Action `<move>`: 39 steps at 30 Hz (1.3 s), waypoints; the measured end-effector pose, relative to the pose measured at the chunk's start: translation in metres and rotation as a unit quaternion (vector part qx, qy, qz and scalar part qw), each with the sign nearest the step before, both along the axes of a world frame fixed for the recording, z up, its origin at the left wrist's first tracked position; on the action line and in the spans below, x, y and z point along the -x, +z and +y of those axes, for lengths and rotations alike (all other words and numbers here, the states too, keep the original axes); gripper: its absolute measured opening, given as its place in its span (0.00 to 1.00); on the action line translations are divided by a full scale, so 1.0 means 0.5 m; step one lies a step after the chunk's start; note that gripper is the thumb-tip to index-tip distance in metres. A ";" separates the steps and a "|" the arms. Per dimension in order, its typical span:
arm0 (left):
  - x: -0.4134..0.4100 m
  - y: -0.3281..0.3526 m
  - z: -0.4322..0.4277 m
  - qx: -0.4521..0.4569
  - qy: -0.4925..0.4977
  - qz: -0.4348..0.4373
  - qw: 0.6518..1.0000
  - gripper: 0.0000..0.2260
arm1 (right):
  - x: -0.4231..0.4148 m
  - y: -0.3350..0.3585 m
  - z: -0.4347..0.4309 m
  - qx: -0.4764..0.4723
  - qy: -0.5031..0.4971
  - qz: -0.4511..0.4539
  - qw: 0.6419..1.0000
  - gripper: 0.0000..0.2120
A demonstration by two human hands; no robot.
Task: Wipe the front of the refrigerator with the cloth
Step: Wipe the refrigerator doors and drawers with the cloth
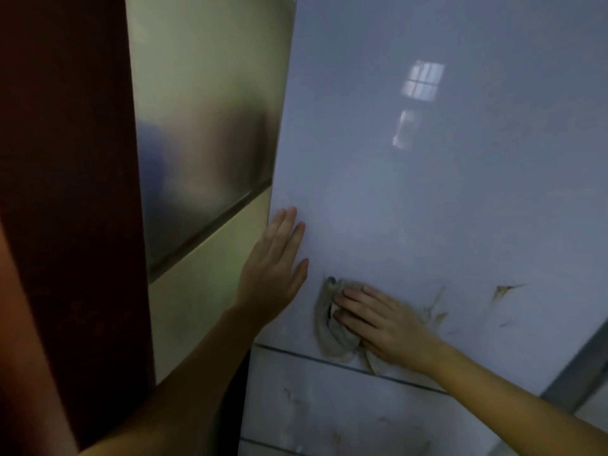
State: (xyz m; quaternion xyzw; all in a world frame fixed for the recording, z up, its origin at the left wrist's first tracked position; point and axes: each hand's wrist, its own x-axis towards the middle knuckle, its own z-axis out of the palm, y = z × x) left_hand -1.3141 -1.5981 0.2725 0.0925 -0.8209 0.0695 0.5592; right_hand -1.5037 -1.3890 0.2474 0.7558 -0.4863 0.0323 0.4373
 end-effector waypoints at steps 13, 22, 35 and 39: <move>-0.005 -0.008 -0.001 0.002 -0.012 0.013 1.000 0.21 | -0.066 0.151 -0.077 0.179 -0.031 -0.140 0.973 0.21; -0.010 -0.017 -0.006 0.000 -0.007 -0.003 1.000 0.23 | -0.040 -0.061 -0.032 0.000 -0.004 -0.058 0.998 0.13; 0.016 -0.038 -0.008 0.005 0.027 0.002 1.000 0.28 | -0.029 0.100 -0.018 0.156 -0.044 -0.148 0.976 0.22; 0.019 -0.039 -0.012 0.007 0.029 0.009 1.000 0.28 | -0.041 0.029 -0.051 0.102 -0.018 -0.119 0.987 0.22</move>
